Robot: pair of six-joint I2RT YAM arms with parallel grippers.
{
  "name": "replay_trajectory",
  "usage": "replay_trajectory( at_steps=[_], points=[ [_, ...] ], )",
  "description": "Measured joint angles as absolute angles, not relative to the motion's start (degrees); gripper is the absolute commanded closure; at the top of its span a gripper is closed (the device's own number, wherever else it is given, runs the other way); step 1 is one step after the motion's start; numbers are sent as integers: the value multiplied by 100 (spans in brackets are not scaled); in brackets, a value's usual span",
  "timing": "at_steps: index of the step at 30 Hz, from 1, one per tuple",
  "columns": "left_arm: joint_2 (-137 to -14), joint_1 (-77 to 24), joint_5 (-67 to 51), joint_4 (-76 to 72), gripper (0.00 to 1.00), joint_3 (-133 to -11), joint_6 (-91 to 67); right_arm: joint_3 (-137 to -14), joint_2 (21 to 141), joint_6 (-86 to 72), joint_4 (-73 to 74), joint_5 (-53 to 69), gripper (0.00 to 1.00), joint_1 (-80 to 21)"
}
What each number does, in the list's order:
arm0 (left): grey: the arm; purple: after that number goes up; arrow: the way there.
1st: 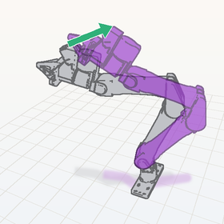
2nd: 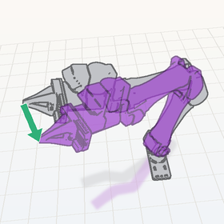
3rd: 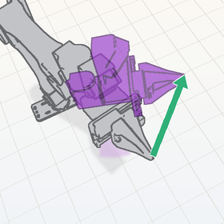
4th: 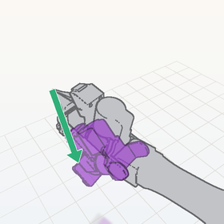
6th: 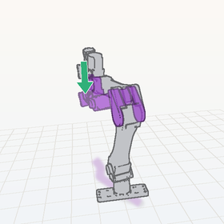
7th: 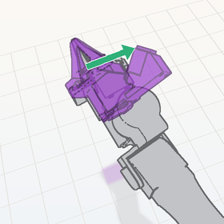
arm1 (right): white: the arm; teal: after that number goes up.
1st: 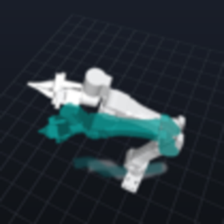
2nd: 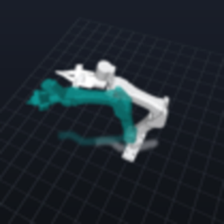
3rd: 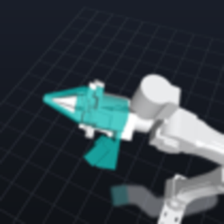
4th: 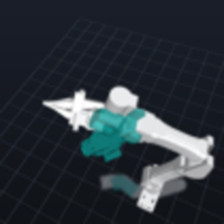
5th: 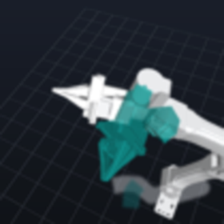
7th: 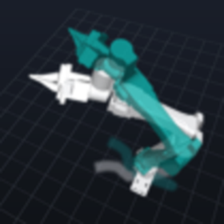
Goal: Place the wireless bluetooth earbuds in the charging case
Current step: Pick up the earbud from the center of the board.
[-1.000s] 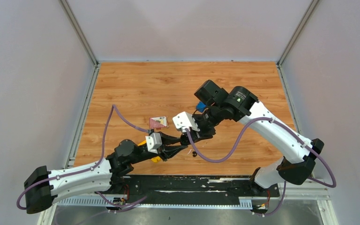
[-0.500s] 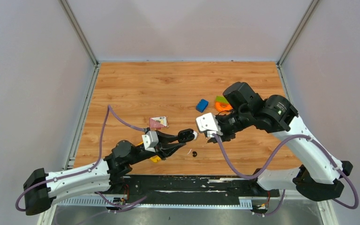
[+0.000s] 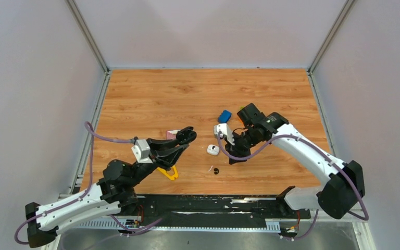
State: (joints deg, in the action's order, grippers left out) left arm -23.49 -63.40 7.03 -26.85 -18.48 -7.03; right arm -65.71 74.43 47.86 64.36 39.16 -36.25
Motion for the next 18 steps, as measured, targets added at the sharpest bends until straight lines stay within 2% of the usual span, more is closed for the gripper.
replay_trajectory(
  at_steps=[7, 10, 13, 18],
  points=[
    [-1997, -6340, 961, -2108, 100, -2246, -600, -5393, 8027, 2416, 4982, 4130, 71, -3015],
    [-1938, -6340, 1020, -1973, 100, -2265, -587, -5334, 8309, 2226, 4748, 4228, 69, -2917],
    [-1900, -6340, 1066, -1833, 100, -2268, -578, -5592, 8523, 2943, 4906, 4399, 67, -3020],
    [-1868, -6340, 1118, -1592, 100, -2322, -495, -5710, 8333, 5542, 4995, 4274, 68, -3253]
  ],
)
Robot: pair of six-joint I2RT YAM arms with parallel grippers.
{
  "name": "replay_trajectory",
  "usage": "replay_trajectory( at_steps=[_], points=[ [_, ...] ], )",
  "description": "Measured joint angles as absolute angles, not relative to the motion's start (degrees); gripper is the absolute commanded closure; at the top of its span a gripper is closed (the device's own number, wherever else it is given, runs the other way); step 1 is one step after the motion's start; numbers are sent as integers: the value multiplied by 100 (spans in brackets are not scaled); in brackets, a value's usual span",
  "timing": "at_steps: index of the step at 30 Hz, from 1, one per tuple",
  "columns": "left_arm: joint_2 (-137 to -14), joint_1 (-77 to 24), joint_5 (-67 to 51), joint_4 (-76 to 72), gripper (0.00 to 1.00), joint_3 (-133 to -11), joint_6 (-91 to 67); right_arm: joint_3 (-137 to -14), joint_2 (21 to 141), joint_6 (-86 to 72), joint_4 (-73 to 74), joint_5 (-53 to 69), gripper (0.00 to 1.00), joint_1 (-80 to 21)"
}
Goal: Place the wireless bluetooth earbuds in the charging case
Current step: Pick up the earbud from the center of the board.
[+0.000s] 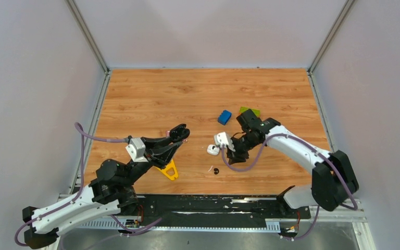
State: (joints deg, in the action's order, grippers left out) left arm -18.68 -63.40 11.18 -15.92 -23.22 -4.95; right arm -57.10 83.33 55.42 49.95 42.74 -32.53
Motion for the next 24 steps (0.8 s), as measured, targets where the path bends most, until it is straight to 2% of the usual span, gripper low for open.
replay_trajectory(
  at_steps=[5, 11, 16, 24],
  points=[
    [-1841, -6340, 1155, -1415, 100, -2401, -416, -4869, 7443, 8250, 5009, 3627, 67, -3551],
    [-1739, -6340, 1238, -1391, 100, -2401, -414, -4322, 7328, 10573, 4683, 2976, 67, -3916],
    [-1688, -6340, 1260, -1376, 100, -2401, -412, -3994, 7354, 11417, 4397, 2626, 68, -4228],
    [-1343, -6340, 1374, -1210, 100, -2394, -390, -3931, 7719, 11760, 3994, 2427, 70, -4665]
  ],
)
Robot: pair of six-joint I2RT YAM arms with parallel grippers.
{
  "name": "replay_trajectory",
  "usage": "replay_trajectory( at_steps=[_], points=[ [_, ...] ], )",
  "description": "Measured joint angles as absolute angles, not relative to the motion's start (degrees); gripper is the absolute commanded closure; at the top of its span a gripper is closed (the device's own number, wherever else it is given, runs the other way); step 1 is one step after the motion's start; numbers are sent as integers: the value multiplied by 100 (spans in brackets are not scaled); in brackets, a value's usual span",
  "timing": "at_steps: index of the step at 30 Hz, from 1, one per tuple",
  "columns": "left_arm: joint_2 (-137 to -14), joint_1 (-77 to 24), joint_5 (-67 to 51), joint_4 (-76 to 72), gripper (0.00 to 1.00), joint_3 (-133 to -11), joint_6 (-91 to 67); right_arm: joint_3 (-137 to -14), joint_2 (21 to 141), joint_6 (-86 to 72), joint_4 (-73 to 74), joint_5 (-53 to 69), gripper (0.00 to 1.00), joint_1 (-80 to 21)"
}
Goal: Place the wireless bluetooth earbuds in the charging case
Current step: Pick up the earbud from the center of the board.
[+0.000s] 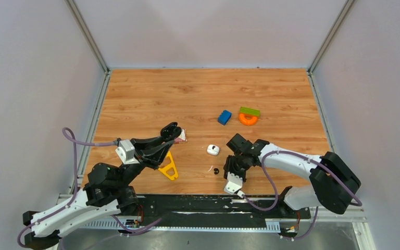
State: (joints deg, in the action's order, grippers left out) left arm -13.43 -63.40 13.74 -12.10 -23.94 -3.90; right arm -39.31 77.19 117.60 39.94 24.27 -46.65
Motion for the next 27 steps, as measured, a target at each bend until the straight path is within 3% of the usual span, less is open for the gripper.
replay_trajectory(
  at_steps=[27],
  points=[
    [-884, -6340, 1518, -1087, 100, -2060, -370, -4209, 8329, 11872, 3640, 2252, 71, -5282]
  ],
)
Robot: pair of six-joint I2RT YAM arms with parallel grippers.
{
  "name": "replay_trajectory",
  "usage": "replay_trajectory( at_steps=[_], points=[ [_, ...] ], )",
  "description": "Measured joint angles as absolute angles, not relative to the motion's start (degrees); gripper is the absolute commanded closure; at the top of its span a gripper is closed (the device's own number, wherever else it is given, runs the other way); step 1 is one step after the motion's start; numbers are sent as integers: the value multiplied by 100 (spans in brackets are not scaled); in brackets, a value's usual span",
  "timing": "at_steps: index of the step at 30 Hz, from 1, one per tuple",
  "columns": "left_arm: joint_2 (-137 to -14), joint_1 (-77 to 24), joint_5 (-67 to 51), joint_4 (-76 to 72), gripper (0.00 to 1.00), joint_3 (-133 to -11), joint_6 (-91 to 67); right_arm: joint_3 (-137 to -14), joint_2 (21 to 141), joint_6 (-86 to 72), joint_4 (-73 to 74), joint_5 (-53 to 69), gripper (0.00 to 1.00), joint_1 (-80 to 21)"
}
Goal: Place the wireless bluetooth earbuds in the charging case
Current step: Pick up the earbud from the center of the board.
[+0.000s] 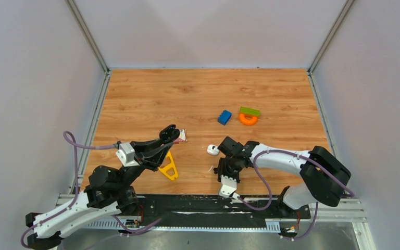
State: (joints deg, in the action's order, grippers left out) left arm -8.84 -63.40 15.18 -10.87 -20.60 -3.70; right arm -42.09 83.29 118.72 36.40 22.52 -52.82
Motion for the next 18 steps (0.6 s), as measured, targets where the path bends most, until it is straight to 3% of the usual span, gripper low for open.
replay_trajectory(
  at_steps=[18],
  points=[
    [-823, -6340, 1551, -1081, 100, -1977, -375, -4379, 8499, 11872, 3610, 2237, 78, -5537]
  ],
)
